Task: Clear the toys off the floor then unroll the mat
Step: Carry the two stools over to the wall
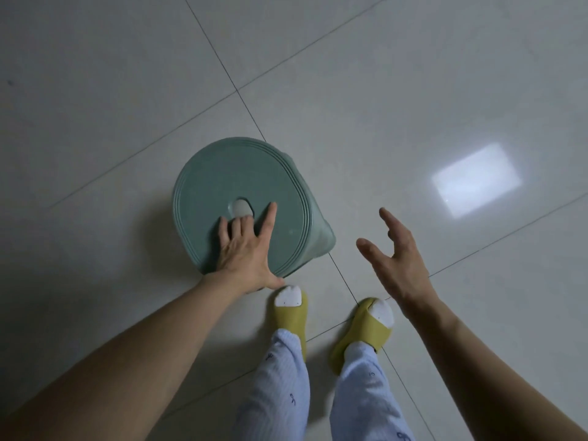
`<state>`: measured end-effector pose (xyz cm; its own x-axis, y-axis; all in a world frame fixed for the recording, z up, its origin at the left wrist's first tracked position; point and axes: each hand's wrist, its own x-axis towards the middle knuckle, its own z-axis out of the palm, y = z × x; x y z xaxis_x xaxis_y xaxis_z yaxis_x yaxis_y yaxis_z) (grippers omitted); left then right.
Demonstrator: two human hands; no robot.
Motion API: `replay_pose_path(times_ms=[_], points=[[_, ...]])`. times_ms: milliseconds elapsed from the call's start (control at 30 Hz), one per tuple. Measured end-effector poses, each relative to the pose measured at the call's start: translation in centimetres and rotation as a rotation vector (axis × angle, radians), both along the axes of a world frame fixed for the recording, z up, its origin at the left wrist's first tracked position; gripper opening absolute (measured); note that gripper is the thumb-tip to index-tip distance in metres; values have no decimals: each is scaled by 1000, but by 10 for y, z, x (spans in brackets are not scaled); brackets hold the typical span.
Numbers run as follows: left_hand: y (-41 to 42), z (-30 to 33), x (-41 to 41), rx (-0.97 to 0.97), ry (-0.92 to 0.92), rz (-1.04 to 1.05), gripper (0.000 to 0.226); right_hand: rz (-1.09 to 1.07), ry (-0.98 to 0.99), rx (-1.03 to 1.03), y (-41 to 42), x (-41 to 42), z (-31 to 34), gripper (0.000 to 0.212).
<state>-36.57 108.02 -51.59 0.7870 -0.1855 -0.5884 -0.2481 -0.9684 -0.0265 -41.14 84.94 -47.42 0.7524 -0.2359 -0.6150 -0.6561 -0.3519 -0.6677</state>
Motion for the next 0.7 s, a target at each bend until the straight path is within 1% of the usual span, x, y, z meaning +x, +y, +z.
replay_pose_path(times_ms=[100, 133, 233, 267, 300, 433, 567, 700], points=[[-3, 65, 3, -18, -17, -102, 146, -7, -39, -55, -16, -7, 64, 65], [-2, 71, 5, -25, -12, -105, 145, 9, -47, -60, -18, -7, 68, 65], [-12, 123, 12, -35, -13, -184, 142, -42, -81, -107, -31, -21, 123, 65], [-13, 128, 14, -35, -16, -198, 141, -44, -90, -107, -33, -23, 125, 65], [-20, 150, 16, -32, -19, -253, 140, -86, -97, -128, -38, -34, 149, 65], [-43, 199, 25, -49, -26, -396, 139, -206, -128, -161, -48, -59, 197, 66], [-83, 235, 34, -52, -27, -543, 138, -285, -165, -190, -62, -77, 228, 67], [-133, 257, 33, -48, -30, -715, 136, -354, -174, -210, -90, -94, 243, 68]])
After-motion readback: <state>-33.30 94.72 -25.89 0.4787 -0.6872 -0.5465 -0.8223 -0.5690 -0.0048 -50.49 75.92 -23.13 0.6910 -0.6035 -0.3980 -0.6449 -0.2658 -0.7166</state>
